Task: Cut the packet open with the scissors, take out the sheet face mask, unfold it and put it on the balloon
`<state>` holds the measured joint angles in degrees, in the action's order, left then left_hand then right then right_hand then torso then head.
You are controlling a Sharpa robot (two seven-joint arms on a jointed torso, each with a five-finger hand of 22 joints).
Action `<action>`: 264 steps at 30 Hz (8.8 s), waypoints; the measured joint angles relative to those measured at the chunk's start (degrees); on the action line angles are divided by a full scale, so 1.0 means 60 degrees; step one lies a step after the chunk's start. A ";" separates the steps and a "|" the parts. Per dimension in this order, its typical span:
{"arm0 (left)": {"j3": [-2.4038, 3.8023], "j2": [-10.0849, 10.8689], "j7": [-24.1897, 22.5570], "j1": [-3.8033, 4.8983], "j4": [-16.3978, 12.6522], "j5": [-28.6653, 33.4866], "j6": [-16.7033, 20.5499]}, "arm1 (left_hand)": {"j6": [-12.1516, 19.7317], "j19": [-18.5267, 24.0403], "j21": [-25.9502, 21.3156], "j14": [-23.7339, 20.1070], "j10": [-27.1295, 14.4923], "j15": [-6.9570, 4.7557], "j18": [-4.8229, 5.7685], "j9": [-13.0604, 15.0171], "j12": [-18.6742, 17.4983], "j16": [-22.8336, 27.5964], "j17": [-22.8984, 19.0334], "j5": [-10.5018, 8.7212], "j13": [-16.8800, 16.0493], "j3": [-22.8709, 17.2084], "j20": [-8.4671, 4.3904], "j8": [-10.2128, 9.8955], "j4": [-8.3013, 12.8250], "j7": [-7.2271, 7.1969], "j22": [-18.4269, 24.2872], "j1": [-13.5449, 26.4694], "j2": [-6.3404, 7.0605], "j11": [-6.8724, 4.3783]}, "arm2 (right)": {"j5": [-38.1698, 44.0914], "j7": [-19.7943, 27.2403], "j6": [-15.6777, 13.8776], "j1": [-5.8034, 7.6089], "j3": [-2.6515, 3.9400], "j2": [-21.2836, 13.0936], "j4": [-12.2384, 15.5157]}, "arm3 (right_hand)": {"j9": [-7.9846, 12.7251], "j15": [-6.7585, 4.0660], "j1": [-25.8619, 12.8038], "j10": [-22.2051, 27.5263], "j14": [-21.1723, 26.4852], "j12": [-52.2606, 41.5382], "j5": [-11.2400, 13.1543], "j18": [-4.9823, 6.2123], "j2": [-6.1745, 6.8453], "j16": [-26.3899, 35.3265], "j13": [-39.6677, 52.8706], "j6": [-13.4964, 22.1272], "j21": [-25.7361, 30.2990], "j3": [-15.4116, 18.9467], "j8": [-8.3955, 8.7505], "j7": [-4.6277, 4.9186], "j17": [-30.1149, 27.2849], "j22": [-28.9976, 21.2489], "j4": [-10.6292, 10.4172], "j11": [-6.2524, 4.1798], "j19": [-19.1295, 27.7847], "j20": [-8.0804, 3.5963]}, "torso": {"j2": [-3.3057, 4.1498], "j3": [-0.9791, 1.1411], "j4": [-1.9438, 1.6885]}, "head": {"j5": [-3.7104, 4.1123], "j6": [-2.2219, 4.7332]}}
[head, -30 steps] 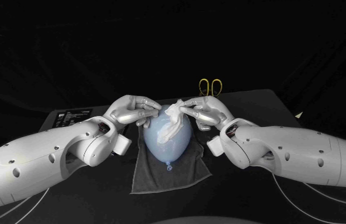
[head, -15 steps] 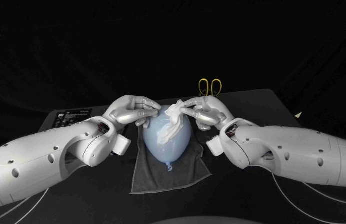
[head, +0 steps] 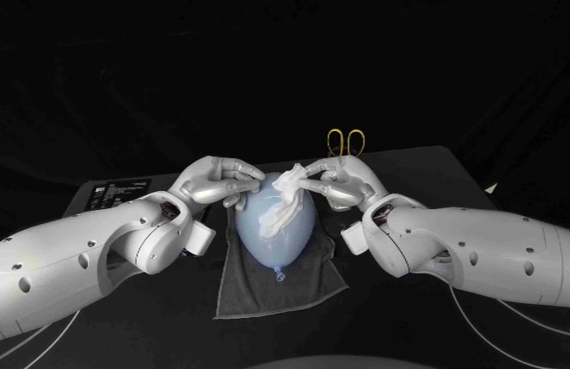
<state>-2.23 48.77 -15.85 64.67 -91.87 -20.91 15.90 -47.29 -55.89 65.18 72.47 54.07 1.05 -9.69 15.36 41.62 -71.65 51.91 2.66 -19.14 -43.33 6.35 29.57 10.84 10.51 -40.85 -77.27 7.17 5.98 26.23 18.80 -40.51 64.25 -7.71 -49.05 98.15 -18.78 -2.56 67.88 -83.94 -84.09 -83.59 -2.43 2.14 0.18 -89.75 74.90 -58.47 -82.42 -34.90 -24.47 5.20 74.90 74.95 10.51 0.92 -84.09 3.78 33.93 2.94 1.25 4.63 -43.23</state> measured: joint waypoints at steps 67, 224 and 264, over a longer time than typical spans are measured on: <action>-0.0001 0.0047 0.0011 0.0000 0.0006 0.0014 -0.0068 | 0.0000 -0.0001 0.0044 0.0000 -0.0018 0.0000 0.0081 -0.0033 0.0034 0.0000 -0.0029 -0.0016 0.0000 -0.0068 0.0001 0.0000 0.0067 0.0000 -0.0038 0.0010 0.0010 0.0017 | 0.0264 -0.0358 0.0027 0.0002 0.0000 -0.0136 0.0078 | 0.0074 0.0049 0.0249 -0.0030 0.0012 -0.0842 -0.0039 -0.0003 -0.0546 0.0001 0.0003 0.0271 0.0182 0.0530 0.0341 0.0172 0.0008 -0.0006 -0.0697 0.0030 0.0015 0.0049 | -0.0001 -0.0001 0.0000 | 0.0021 -0.0017; 0.0262 -0.1787 0.0922 0.0678 0.1524 -0.4615 -0.0199 | 0.1524 0.0670 -0.1746 -0.2881 -0.3090 0.0695 -0.0078 -0.0727 0.0149 -0.0313 -0.2739 0.0032 0.0813 0.3780 0.0688 0.0115 -0.1607 -0.0006 0.1290 0.0697 0.0626 0.0523 | -0.1146 -0.0465 0.0444 0.0342 -0.0044 -0.0765 0.1160 | -0.1922 0.0014 0.0668 -0.0033 0.0011 -0.1034 -0.0057 -0.0012 0.0174 -0.0001 0.0000 -0.0320 0.0001 0.0201 0.0838 0.0049 0.0003 -0.0005 -0.0105 0.0034 0.0000 0.0000 | -0.0043 -0.0013 0.0009 | 0.0023 0.0585; 0.0276 -0.1872 0.1169 0.0758 0.2272 -0.3417 -0.2777 | 0.0471 -0.0100 -0.0171 -0.0079 -0.1577 -0.0190 -0.0079 -0.1693 -0.4677 -0.1519 -0.2080 0.0032 0.2601 0.1024 -0.0209 -0.2104 0.0263 -0.0282 0.0315 -0.0648 0.0090 -0.0005 | 0.0068 -0.1065 0.2508 0.0971 -0.0045 -0.0857 0.1016 | -0.1996 0.0018 0.0559 -0.0031 0.0014 -0.1020 -0.0031 -0.0020 0.0082 0.0022 0.0006 -0.0191 -0.0020 -0.0049 0.0728 0.0012 0.0002 -0.0002 -0.0041 0.0035 0.0008 0.0007 | -0.0298 -0.0069 -0.0010 | -0.0017 0.1080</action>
<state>-0.57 37.54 -8.84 69.22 -78.23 -41.41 -0.76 -44.46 -56.49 64.16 72.00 44.61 -0.09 -10.17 5.21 13.56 -80.76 39.43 2.85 -3.53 -37.18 5.10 16.95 12.41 8.82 -38.96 -81.15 7.71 5.95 26.64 12.41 -25.46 70.08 -7.98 -54.19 104.25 -30.75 -2.45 71.23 -84.13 -84.01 -89.71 -2.62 2.02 0.68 -89.62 74.94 -59.61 -82.55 -35.20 -20.10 5.28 74.91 74.93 10.26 1.13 -84.04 3.82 32.15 2.53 1.19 4.52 -36.74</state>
